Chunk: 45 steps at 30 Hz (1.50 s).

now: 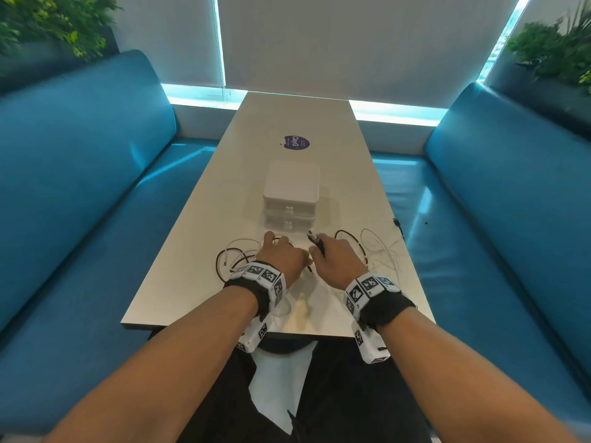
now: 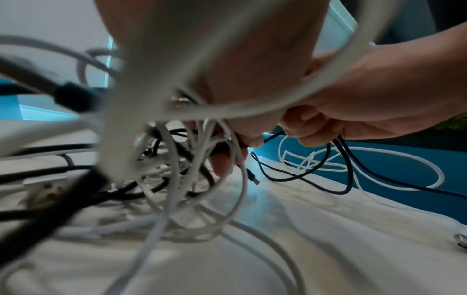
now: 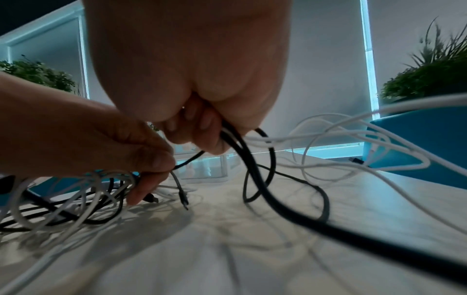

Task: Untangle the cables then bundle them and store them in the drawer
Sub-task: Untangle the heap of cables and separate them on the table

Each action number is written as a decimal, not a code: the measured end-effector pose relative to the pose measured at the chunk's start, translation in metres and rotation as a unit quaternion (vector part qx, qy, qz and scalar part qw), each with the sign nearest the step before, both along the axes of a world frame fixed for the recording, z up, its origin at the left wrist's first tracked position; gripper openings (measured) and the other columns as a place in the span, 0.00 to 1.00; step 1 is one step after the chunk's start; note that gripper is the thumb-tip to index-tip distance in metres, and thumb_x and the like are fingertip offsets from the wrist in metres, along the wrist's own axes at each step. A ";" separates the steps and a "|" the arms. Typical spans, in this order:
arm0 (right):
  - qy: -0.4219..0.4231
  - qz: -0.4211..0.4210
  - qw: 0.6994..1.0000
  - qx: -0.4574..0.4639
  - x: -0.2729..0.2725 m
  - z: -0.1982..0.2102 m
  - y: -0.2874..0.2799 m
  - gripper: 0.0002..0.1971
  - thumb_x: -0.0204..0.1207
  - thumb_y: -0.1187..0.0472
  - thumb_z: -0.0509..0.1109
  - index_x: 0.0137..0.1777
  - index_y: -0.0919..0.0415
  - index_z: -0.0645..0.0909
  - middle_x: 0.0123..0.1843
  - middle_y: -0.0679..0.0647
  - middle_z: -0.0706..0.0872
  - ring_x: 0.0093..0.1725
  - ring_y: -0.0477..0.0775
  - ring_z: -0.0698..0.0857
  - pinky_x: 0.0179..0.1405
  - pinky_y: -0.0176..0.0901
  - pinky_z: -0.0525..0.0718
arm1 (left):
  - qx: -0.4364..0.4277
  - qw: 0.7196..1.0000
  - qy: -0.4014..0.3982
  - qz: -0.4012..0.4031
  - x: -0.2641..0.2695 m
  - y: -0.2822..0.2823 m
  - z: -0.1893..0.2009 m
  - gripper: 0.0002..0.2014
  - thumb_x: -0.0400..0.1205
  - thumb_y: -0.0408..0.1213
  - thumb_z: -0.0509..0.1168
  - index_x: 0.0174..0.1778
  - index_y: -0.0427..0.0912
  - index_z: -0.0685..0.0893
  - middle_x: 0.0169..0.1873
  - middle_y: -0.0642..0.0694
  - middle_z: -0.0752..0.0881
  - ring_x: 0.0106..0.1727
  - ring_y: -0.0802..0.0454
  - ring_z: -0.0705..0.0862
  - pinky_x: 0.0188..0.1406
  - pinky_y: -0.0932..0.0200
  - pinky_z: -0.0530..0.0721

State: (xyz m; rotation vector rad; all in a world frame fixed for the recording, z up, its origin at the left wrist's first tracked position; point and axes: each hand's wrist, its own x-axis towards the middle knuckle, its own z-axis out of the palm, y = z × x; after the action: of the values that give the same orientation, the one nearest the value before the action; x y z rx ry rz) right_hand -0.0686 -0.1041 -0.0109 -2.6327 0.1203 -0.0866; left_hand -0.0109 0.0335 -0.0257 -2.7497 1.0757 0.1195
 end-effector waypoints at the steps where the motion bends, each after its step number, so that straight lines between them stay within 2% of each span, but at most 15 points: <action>1: 0.019 -0.005 1.000 0.005 -0.002 0.002 0.002 0.15 0.85 0.57 0.59 0.59 0.66 0.82 0.46 0.65 0.88 0.47 0.66 0.86 0.42 0.49 0.80 | -0.009 1.000 -0.003 -0.002 -0.001 0.000 0.000 0.12 0.87 0.36 0.55 0.56 0.57 0.81 0.44 0.53 0.84 0.63 0.43 0.77 0.73 0.34 0.59; 3: 0.067 -0.031 0.997 0.028 -0.002 0.003 0.002 0.16 0.84 0.57 0.59 0.49 0.68 0.84 0.44 0.65 0.87 0.43 0.63 0.85 0.38 0.49 0.80 | -0.029 1.000 -0.007 0.001 -0.002 0.001 0.000 0.12 0.85 0.31 0.56 0.47 0.56 0.76 0.40 0.54 0.82 0.60 0.44 0.78 0.71 0.36 0.61; 5: 0.109 -0.051 0.991 0.061 0.000 0.000 0.001 0.17 0.82 0.54 0.61 0.47 0.67 0.84 0.42 0.64 0.87 0.38 0.59 0.84 0.30 0.45 0.75 | -0.045 0.999 -0.008 0.006 -0.002 0.002 -0.002 0.12 0.85 0.31 0.57 0.43 0.55 0.73 0.40 0.54 0.83 0.59 0.45 0.78 0.70 0.37 0.62; 9: 0.142 -0.042 0.987 0.068 0.003 0.000 -0.004 0.18 0.79 0.50 0.62 0.49 0.63 0.87 0.42 0.59 0.88 0.40 0.57 0.86 0.37 0.46 0.82 | -0.076 0.997 0.015 0.008 0.000 0.004 -0.006 0.10 0.90 0.41 0.55 0.43 0.54 0.72 0.45 0.53 0.83 0.61 0.46 0.77 0.70 0.38 0.60; 12: 0.123 -0.028 0.992 0.013 0.001 -0.001 -0.006 0.16 0.77 0.49 0.62 0.38 0.61 0.82 0.35 0.57 0.84 0.36 0.58 0.84 0.29 0.45 0.75 | -0.065 0.997 0.031 -0.005 0.000 0.006 -0.001 0.11 0.90 0.47 0.54 0.44 0.53 0.78 0.52 0.53 0.85 0.62 0.47 0.76 0.70 0.38 0.61; 14: 0.100 -0.030 0.994 -0.016 0.001 -0.002 -0.009 0.17 0.78 0.48 0.64 0.34 0.60 0.78 0.32 0.56 0.82 0.36 0.60 0.84 0.28 0.45 0.73 | -0.050 0.998 0.023 -0.002 0.002 0.008 0.000 0.12 0.89 0.45 0.55 0.50 0.50 0.84 0.55 0.52 0.84 0.63 0.47 0.77 0.70 0.37 0.62; 17: 0.093 -0.043 0.995 -0.019 0.003 0.005 -0.019 0.18 0.82 0.48 0.64 0.42 0.63 0.82 0.39 0.59 0.85 0.40 0.59 0.84 0.39 0.49 0.81 | -0.070 0.997 0.024 0.024 0.006 0.013 0.004 0.14 0.88 0.42 0.53 0.51 0.52 0.85 0.55 0.53 0.84 0.61 0.47 0.77 0.71 0.36 0.61; 21: 0.083 -0.087 0.993 -0.017 0.004 0.010 -0.038 0.16 0.83 0.48 0.64 0.48 0.61 0.81 0.43 0.59 0.85 0.39 0.58 0.82 0.37 0.46 0.74 | -0.093 0.994 0.034 0.049 0.013 0.015 0.008 0.10 0.85 0.38 0.55 0.43 0.53 0.80 0.50 0.55 0.84 0.57 0.47 0.79 0.69 0.37 0.60; 26: 0.087 -0.128 0.988 -0.019 0.009 0.004 -0.052 0.17 0.83 0.47 0.64 0.52 0.61 0.84 0.45 0.60 0.86 0.38 0.56 0.81 0.29 0.44 0.70 | -0.070 0.994 0.067 0.055 0.020 0.015 0.014 0.22 0.78 0.29 0.60 0.62 0.59 0.82 0.55 0.55 0.83 0.61 0.48 0.79 0.70 0.38 0.58; 29: 0.093 -0.148 0.984 -0.033 0.008 -0.003 -0.053 0.17 0.83 0.48 0.64 0.56 0.62 0.84 0.48 0.61 0.87 0.42 0.59 0.83 0.39 0.45 0.77 | -0.079 0.992 0.086 0.047 0.018 0.015 0.015 0.25 0.77 0.28 0.61 0.64 0.59 0.81 0.56 0.56 0.83 0.61 0.50 0.80 0.68 0.39 0.59; 31: 0.095 -0.154 0.982 -0.049 0.005 -0.005 -0.046 0.14 0.83 0.52 0.63 0.58 0.60 0.83 0.51 0.62 0.86 0.46 0.62 0.85 0.44 0.48 0.82 | -0.073 0.994 0.071 0.033 0.015 0.012 0.012 0.18 0.79 0.33 0.62 0.60 0.58 0.84 0.53 0.57 0.85 0.59 0.49 0.81 0.68 0.39 0.58; 34: 0.074 -0.117 0.986 -0.091 0.004 -0.008 -0.026 0.11 0.82 0.56 0.61 0.56 0.59 0.83 0.53 0.60 0.87 0.51 0.63 0.86 0.49 0.50 0.84 | -0.073 0.996 0.042 0.022 0.011 0.006 0.005 0.09 0.85 0.44 0.62 0.53 0.54 0.88 0.49 0.55 0.87 0.56 0.47 0.81 0.66 0.39 0.60; 38: 0.066 -0.004 0.995 -0.079 0.007 -0.008 0.000 0.11 0.82 0.59 0.59 0.49 0.63 0.82 0.49 0.63 0.88 0.50 0.66 0.85 0.45 0.50 0.80 | -0.087 0.996 0.011 0.022 0.003 -0.001 0.000 0.11 0.89 0.46 0.57 0.53 0.54 0.86 0.50 0.52 0.87 0.57 0.45 0.80 0.66 0.40 0.65; 42: 0.075 0.013 0.996 -0.042 0.007 -0.007 0.007 0.15 0.84 0.59 0.58 0.47 0.65 0.84 0.45 0.64 0.88 0.46 0.65 0.86 0.46 0.54 0.83 | -0.118 0.993 -0.004 0.017 0.005 0.004 0.000 0.10 0.89 0.45 0.58 0.54 0.53 0.86 0.54 0.52 0.85 0.57 0.45 0.80 0.64 0.41 0.67; 45: 0.079 -0.006 0.997 -0.021 0.006 -0.008 0.003 0.16 0.83 0.52 0.59 0.39 0.61 0.80 0.37 0.58 0.85 0.40 0.62 0.84 0.33 0.47 0.77 | -0.120 0.992 -0.017 -0.024 0.005 0.009 -0.001 0.08 0.87 0.44 0.62 0.59 0.52 0.84 0.60 0.53 0.82 0.60 0.46 0.80 0.66 0.42 0.66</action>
State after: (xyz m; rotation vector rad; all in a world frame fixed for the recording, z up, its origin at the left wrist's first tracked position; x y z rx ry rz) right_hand -0.0621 -0.1013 -0.0187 -2.6797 0.1894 0.1176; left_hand -0.0059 0.0426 -0.0271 -2.9198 1.2199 -0.0685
